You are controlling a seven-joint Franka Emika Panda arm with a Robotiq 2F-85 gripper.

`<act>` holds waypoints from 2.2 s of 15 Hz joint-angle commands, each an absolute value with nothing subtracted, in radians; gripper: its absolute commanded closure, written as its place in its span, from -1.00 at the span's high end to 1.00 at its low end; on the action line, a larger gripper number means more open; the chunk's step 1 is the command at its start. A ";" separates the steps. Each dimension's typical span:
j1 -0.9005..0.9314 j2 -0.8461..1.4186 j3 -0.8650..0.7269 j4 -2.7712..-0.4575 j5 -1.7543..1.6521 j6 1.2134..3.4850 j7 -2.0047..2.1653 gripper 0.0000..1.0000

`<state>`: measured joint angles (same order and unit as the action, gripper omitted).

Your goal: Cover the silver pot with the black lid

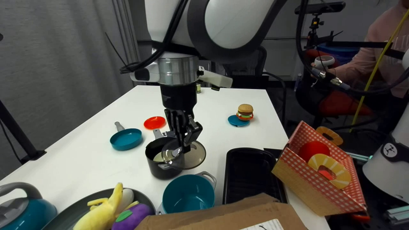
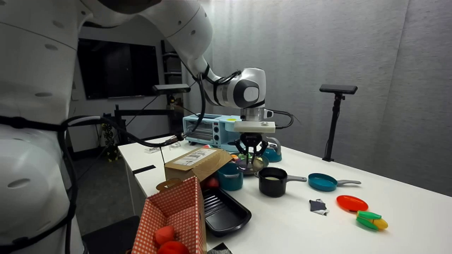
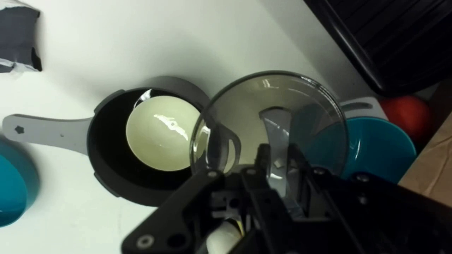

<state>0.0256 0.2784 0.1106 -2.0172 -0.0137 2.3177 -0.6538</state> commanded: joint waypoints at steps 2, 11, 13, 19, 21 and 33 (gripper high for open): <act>0.038 0.353 0.113 -1.921 -0.042 2.319 -0.583 -0.92; 0.006 0.418 0.093 -1.807 -0.043 2.307 -0.574 -0.92; 0.001 0.436 0.083 -1.790 -0.049 2.312 -0.569 -0.92; -0.005 0.488 0.066 -1.745 -0.076 2.310 -0.563 -0.92; -0.004 0.503 0.065 -1.734 -0.084 2.307 -0.559 -0.92; 0.021 0.513 0.059 -1.769 -0.121 2.362 -0.482 0.57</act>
